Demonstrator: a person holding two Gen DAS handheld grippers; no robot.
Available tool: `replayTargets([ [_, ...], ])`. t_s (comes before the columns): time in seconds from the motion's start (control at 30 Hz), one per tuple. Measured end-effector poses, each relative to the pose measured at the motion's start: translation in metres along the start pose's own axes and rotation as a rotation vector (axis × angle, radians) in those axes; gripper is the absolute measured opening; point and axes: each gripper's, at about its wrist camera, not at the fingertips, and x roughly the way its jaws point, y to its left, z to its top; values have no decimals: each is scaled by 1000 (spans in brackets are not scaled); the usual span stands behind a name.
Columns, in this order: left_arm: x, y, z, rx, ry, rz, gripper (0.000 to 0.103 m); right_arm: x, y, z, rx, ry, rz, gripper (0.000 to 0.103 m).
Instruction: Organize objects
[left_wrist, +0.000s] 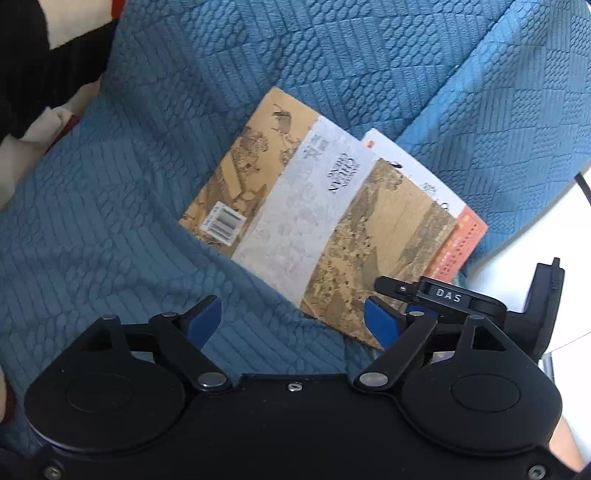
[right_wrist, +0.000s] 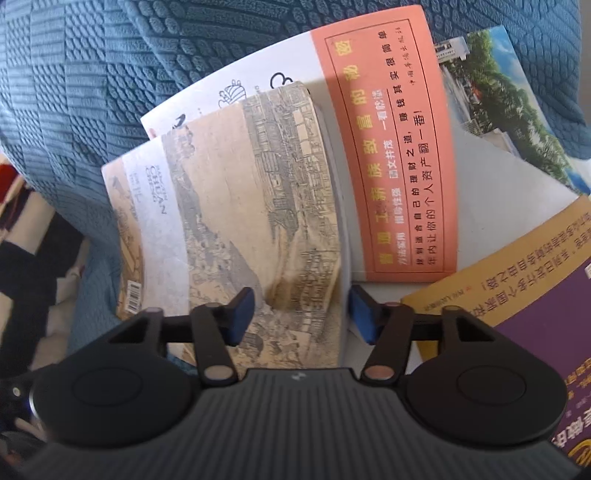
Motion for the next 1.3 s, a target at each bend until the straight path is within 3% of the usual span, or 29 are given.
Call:
replayTargets([
  [0.1, 0, 2, -1, -3, 7, 4, 84, -2, 0, 0, 1, 0, -34, 34],
  [0.27, 3, 8, -4, -47, 32, -31, 85, -13, -9, -3, 94, 8, 71, 20],
  [0.47, 10, 17, -10, -140, 76, -106, 85, -38, 5, -12, 94, -31, 200, 13],
  [0.77, 23, 49, -20, -413, 135, -296, 91, -66, 23, -20, 165, -89, 427, 10],
  [1.03, 40, 62, -36, -647, 156, -503, 90, -73, 31, -25, 187, -80, 479, 10],
  [1.2, 48, 61, -41, -733, 122, -537, 70, -71, 33, -27, 174, -72, 464, 10],
  [1.3, 52, 61, -42, -773, 114, -581, 47, -67, 30, -28, 188, -61, 450, 10],
])
